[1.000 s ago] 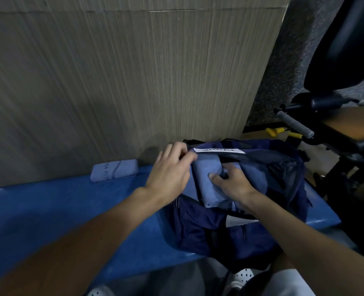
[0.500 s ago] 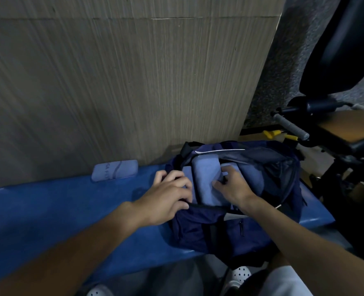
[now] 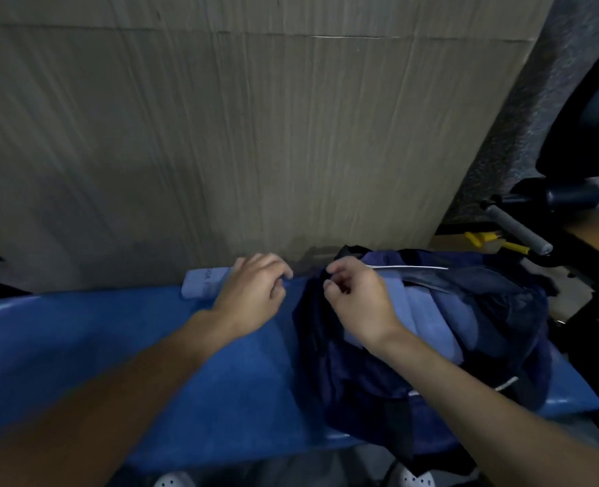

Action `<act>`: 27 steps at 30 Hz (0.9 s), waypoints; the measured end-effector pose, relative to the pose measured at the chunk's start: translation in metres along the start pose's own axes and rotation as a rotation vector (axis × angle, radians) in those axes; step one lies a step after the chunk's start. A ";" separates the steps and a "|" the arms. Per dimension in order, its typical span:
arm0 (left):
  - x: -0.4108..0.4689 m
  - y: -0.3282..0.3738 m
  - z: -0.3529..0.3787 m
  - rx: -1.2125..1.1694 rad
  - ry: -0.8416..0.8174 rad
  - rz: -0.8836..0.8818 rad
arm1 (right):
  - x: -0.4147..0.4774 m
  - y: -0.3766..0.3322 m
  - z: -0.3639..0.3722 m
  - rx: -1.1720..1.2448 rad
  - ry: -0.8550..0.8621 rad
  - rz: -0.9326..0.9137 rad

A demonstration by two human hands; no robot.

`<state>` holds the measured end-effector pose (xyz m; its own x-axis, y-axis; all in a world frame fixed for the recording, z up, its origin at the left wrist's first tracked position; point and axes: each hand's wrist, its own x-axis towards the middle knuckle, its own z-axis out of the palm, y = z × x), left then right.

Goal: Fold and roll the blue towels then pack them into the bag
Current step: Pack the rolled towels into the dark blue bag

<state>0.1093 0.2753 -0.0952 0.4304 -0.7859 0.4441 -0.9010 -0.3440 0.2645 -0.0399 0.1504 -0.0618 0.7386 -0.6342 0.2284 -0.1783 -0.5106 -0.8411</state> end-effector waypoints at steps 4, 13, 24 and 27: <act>0.009 -0.066 0.002 0.097 -0.116 -0.248 | 0.021 -0.014 0.057 0.142 -0.114 0.079; 0.012 -0.147 0.029 0.189 -0.432 -0.435 | 0.037 0.017 0.137 0.227 -0.260 0.385; 0.004 -0.143 0.029 -0.009 -0.534 -0.550 | 0.034 0.011 0.135 0.211 -0.348 0.424; -0.004 -0.121 0.013 -0.457 -0.387 -0.695 | 0.029 -0.002 0.121 0.285 -0.308 0.401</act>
<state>0.2164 0.3136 -0.1399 0.7448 -0.6239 -0.2370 -0.3017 -0.6315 0.7143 0.0609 0.2031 -0.1124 0.8121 -0.5260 -0.2528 -0.3329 -0.0618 -0.9409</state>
